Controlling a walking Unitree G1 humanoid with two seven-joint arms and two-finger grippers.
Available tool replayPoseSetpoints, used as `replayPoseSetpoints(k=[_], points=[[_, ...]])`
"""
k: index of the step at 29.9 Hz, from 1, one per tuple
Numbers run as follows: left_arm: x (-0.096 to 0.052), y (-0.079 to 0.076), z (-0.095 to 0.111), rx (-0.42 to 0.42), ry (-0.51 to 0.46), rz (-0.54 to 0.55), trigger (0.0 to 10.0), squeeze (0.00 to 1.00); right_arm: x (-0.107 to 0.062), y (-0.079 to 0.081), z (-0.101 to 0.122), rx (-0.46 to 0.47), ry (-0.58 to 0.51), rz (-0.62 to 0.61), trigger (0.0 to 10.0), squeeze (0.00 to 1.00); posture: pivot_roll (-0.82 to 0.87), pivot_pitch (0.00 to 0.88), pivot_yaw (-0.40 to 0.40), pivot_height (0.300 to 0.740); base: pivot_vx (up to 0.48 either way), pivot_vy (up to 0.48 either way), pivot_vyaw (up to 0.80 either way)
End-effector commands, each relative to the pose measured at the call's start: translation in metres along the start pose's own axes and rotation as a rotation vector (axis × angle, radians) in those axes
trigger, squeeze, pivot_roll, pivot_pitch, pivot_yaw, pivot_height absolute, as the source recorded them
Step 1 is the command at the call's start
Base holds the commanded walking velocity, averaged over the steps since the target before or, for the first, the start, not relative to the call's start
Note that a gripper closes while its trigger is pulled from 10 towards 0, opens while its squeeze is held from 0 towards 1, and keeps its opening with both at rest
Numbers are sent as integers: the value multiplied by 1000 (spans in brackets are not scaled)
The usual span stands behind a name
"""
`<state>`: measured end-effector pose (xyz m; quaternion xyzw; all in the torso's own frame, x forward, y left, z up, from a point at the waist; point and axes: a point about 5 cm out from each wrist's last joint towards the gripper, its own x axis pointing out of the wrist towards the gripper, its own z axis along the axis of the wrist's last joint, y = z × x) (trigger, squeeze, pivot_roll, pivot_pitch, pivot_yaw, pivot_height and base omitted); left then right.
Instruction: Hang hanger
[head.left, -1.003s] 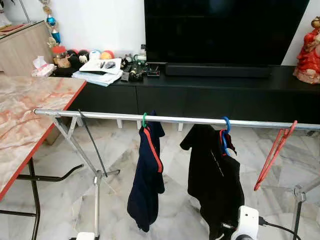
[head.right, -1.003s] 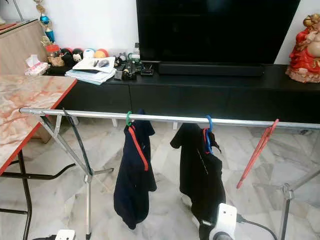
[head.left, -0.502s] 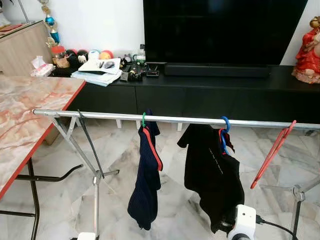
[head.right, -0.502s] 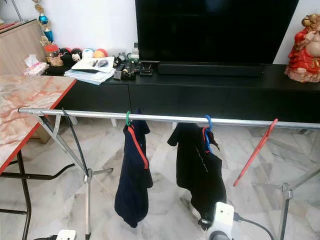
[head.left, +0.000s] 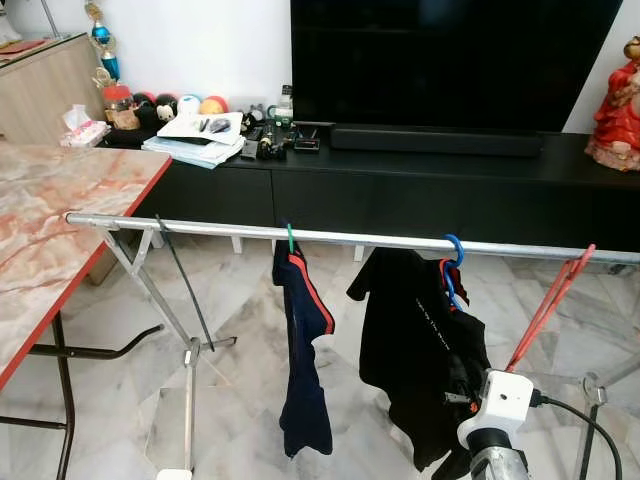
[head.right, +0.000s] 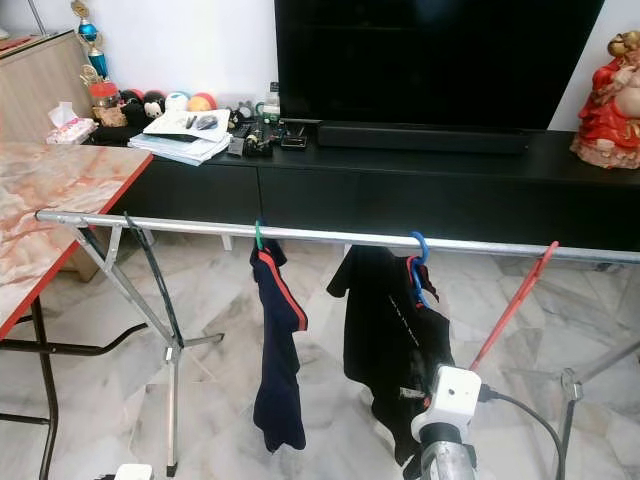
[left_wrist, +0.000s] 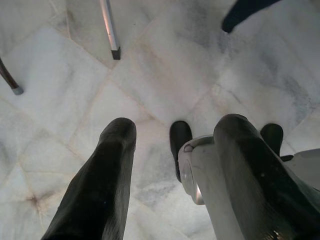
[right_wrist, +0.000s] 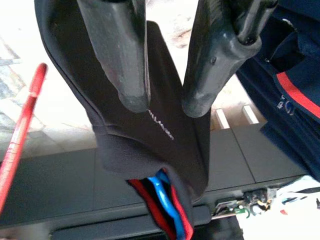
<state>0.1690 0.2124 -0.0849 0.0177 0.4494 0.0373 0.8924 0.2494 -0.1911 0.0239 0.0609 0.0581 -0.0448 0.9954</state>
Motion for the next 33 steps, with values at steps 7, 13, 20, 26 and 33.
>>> replayPoseSetpoints(k=[7,13,20,26,33], points=[[-3,18,0,-5,-21,50,10000,0,2,4,7,23,-15,-14,10000,0,-3,0,-2,740,0,0,0],[-3,20,2,-2,-26,54,10000,0,3,7,11,34,-14,-15,10000,0,-6,0,6,740,0,0,0],[-1,16,6,5,-40,44,10000,0,5,7,15,40,-27,-27,10000,0,-8,0,7,740,141,0,0],[0,13,11,4,-53,38,10000,0,7,7,18,42,-27,-34,10000,0,-8,0,1,740,262,0,0],[0,8,10,-4,-56,30,10000,0,9,8,23,47,-39,-43,10000,0,-6,0,-6,740,289,0,0]])
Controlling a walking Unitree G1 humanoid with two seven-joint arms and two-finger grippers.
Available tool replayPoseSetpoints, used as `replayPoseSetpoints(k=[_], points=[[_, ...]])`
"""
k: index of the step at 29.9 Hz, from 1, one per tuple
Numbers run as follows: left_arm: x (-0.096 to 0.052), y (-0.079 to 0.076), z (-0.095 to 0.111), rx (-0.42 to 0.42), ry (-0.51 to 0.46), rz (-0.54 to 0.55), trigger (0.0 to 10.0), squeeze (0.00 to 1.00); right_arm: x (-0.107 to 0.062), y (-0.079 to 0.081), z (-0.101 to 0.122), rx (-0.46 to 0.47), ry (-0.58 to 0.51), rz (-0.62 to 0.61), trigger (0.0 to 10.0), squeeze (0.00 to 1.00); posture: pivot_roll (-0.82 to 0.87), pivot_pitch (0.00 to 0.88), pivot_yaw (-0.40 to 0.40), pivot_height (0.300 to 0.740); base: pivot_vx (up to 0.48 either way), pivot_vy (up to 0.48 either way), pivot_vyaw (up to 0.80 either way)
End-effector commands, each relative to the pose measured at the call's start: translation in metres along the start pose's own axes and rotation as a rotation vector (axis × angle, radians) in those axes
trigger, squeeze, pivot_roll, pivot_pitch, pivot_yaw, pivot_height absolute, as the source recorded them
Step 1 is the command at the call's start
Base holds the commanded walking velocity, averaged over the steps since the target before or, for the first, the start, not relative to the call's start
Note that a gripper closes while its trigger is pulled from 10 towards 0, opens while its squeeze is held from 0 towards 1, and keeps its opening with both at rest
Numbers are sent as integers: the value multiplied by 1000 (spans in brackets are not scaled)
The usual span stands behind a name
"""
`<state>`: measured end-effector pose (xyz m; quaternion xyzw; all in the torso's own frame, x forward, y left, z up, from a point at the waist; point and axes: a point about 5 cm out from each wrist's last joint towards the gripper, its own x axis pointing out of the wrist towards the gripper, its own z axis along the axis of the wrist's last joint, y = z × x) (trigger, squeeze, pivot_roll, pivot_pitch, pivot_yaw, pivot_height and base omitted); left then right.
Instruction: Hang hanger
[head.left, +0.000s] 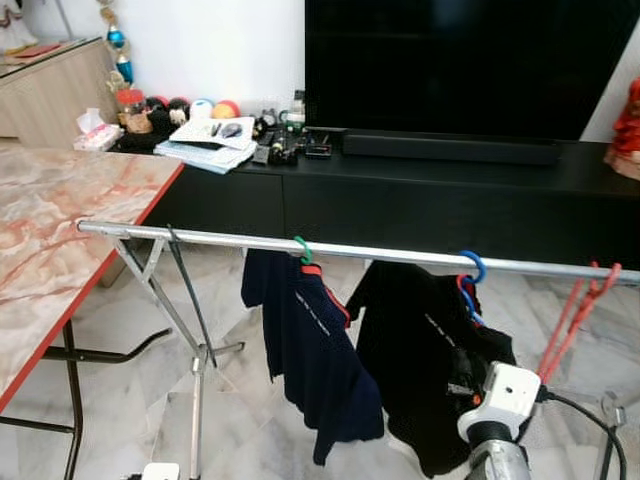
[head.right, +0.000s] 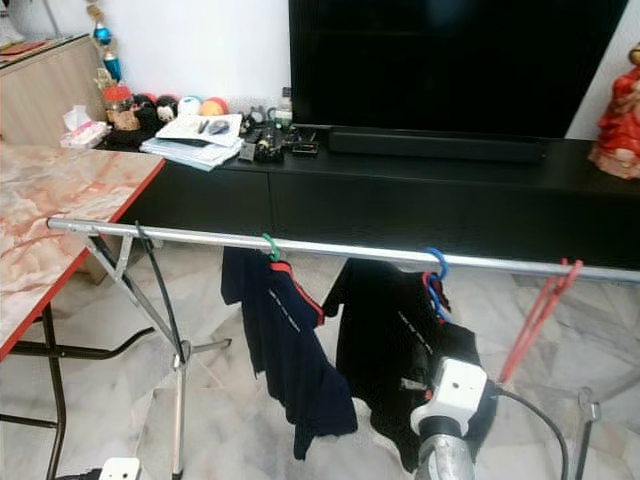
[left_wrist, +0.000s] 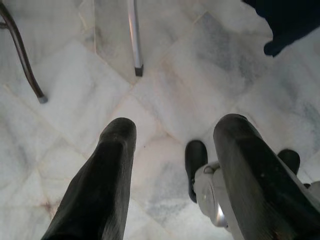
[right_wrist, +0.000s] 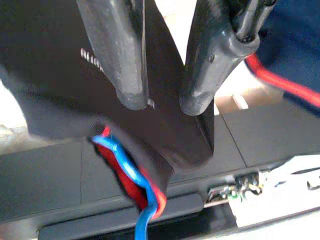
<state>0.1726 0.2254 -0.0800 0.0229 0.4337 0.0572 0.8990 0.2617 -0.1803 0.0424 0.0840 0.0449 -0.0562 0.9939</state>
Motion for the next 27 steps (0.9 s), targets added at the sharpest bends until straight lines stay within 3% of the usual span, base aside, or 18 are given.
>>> replayPoseSetpoints(k=[1,7,15,22,27], points=[[1,-5,4,5,-22,-11,10000,0,1,-6,5,-1,-17,-25,10000,0,-6,0,-6,740,304,0,0],[1,-6,4,4,-25,-13,10000,0,2,-6,10,2,-41,-34,10000,0,-3,0,-12,740,304,0,0],[1,-8,5,5,-30,-19,10000,0,-2,-6,25,-12,-109,-45,10000,0,-6,3,-14,740,0,0,0],[1,-9,4,10,-23,-27,10000,0,-12,-18,47,-82,-187,-151,10000,0,-14,8,-15,740,0,0,0],[1,-10,1,12,-9,-36,10000,0,-14,-38,46,-162,-72,-265,10000,0,-19,10,-12,740,0,0,0]])
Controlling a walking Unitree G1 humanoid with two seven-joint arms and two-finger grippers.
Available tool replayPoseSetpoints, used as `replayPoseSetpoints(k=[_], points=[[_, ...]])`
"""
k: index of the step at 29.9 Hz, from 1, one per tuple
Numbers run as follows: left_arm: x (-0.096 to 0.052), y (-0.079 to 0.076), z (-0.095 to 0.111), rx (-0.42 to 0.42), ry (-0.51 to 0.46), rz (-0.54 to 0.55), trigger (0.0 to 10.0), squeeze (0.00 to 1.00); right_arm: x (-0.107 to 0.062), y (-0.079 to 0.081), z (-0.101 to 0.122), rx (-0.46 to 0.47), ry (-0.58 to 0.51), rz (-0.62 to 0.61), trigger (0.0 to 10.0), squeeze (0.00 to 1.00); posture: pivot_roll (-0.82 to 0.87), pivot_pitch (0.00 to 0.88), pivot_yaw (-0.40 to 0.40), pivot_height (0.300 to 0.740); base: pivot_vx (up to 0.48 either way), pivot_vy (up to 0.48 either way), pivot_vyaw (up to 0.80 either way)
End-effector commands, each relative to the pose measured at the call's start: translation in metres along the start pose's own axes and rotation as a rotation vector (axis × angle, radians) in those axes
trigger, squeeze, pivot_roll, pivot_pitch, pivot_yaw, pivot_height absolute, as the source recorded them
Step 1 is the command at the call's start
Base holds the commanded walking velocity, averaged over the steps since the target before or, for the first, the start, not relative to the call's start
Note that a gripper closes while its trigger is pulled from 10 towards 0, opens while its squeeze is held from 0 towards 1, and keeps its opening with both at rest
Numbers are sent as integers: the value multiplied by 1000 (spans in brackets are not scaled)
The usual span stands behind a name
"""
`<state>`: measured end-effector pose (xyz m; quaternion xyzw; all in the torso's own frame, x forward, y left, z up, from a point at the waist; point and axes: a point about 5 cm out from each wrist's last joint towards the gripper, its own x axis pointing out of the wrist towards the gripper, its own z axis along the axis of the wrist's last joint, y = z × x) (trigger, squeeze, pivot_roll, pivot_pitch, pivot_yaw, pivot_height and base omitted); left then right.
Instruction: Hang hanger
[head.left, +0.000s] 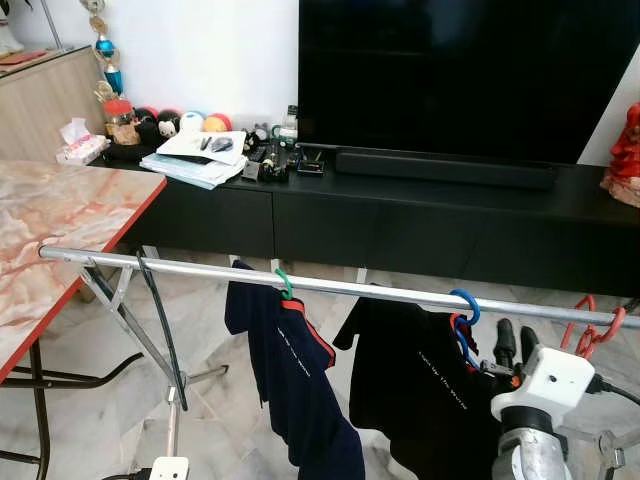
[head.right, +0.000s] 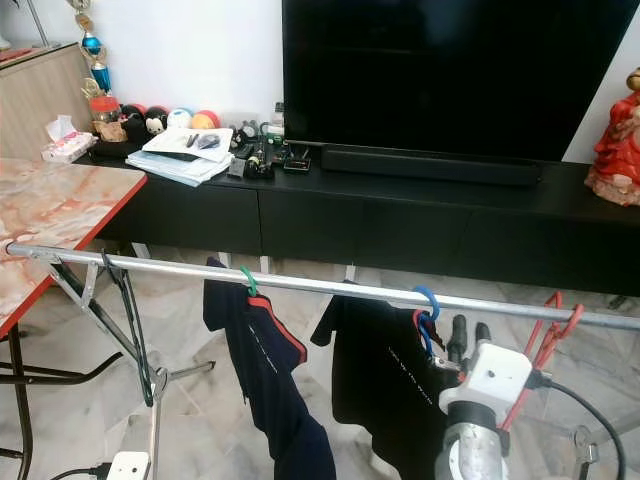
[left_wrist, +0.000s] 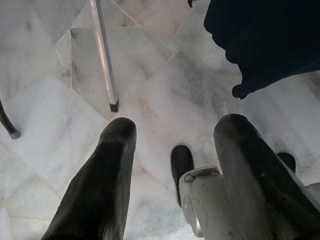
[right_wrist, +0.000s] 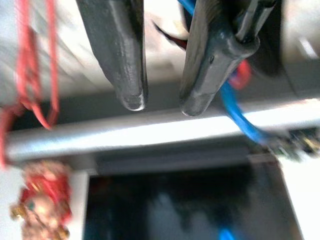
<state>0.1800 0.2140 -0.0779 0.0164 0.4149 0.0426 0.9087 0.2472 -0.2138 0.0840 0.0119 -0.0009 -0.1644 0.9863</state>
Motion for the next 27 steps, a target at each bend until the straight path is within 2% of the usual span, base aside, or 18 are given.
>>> replayPoseSetpoints(k=[1,3,6,11,16,18,27], points=[[-1,1,-6,13,37,-6,10000,0,6,-15,-2,-61,79,-61,10000,0,-19,10,-13,740,0,0,0],[-1,1,-6,13,42,-7,10000,0,11,-22,-5,-125,152,-83,10000,0,-17,10,-13,740,0,0,0],[-1,1,-7,10,45,-7,10000,0,13,-24,-5,-114,201,-75,10000,0,-16,8,-16,740,0,0,0],[-1,1,-8,11,54,-15,10000,0,25,-16,0,-85,236,33,10000,0,-15,10,-15,740,0,0,0],[-1,1,-8,5,56,-13,10000,0,34,-10,7,-19,332,172,10000,0,-1,13,-16,740,0,0,0],[-1,2,-8,3,59,-13,10000,0,35,-10,14,-61,345,212,10000,0,-3,16,-17,740,0,0,0],[-2,0,-11,1,69,-38,10000,0,24,-16,21,-72,448,284,10000,0,-17,29,-15,740,0,0,0]])
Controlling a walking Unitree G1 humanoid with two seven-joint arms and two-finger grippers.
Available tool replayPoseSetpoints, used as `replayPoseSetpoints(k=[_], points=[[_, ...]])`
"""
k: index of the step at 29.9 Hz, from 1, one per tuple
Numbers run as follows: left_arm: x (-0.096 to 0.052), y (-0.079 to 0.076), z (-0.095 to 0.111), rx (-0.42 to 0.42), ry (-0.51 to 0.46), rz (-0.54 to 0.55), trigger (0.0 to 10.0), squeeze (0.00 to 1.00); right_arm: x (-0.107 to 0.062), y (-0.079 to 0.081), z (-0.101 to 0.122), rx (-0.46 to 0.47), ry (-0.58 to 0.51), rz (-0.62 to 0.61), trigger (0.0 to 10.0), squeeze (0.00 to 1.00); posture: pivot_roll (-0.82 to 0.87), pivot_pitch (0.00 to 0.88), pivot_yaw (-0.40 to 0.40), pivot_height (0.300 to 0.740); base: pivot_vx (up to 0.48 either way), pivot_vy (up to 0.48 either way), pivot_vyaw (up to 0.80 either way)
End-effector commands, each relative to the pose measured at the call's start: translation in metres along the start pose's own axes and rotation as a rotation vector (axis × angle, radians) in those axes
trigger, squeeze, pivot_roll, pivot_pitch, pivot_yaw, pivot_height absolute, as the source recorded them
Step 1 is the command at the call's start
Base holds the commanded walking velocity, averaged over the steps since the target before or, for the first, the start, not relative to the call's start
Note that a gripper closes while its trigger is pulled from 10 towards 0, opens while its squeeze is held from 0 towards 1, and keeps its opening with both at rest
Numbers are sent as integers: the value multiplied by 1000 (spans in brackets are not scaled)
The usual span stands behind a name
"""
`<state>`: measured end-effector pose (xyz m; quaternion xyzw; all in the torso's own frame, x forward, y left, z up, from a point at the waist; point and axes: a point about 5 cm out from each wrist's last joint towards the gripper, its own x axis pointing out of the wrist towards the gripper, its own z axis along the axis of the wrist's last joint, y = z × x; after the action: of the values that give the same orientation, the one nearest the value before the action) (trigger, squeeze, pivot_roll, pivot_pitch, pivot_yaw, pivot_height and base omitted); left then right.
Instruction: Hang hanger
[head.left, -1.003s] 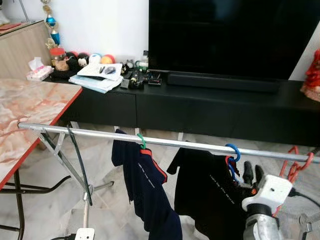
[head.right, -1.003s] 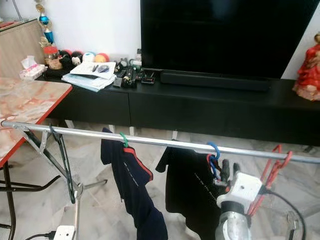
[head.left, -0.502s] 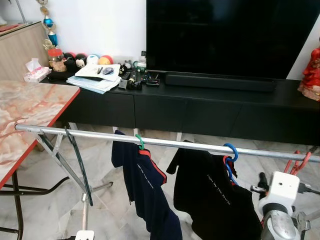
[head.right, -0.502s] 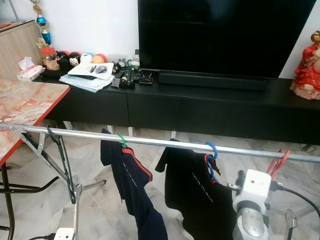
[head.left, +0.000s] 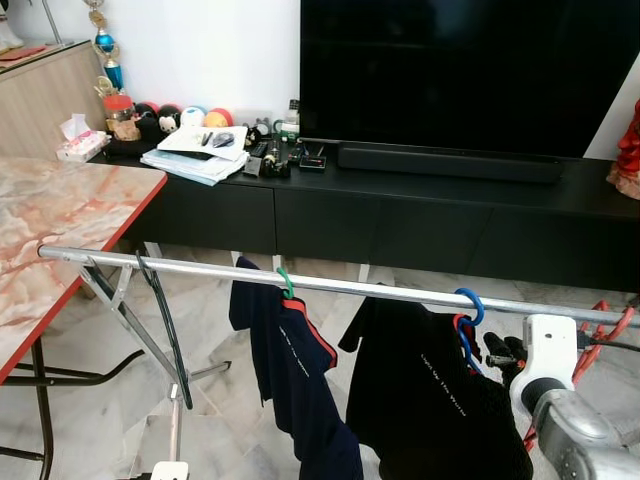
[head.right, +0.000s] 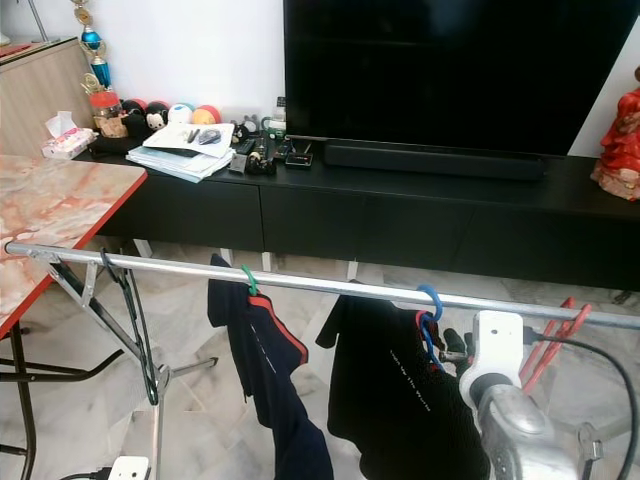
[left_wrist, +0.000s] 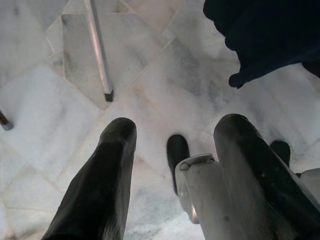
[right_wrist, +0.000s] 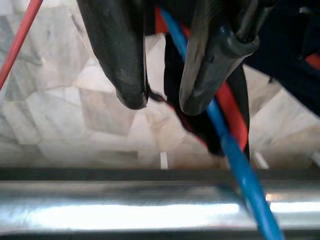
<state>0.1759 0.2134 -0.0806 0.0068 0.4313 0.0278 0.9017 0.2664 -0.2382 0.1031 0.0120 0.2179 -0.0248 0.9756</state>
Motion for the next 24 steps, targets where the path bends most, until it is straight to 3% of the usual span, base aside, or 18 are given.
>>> replayPoseSetpoints(k=[1,14,24], points=[[-1,0,-6,4,34,-5,10000,0,-3,0,1,2,12,19,10000,0,-17,29,-15,740,0,0,0],[-4,2,-17,-10,74,-10,10000,0,9,0,-7,-71,143,88,10000,0,-16,34,-21,740,0,0,0],[-3,-3,-17,-14,86,-9,10000,0,23,-6,1,-122,122,24,10000,0,-4,37,-22,740,0,0,0]])
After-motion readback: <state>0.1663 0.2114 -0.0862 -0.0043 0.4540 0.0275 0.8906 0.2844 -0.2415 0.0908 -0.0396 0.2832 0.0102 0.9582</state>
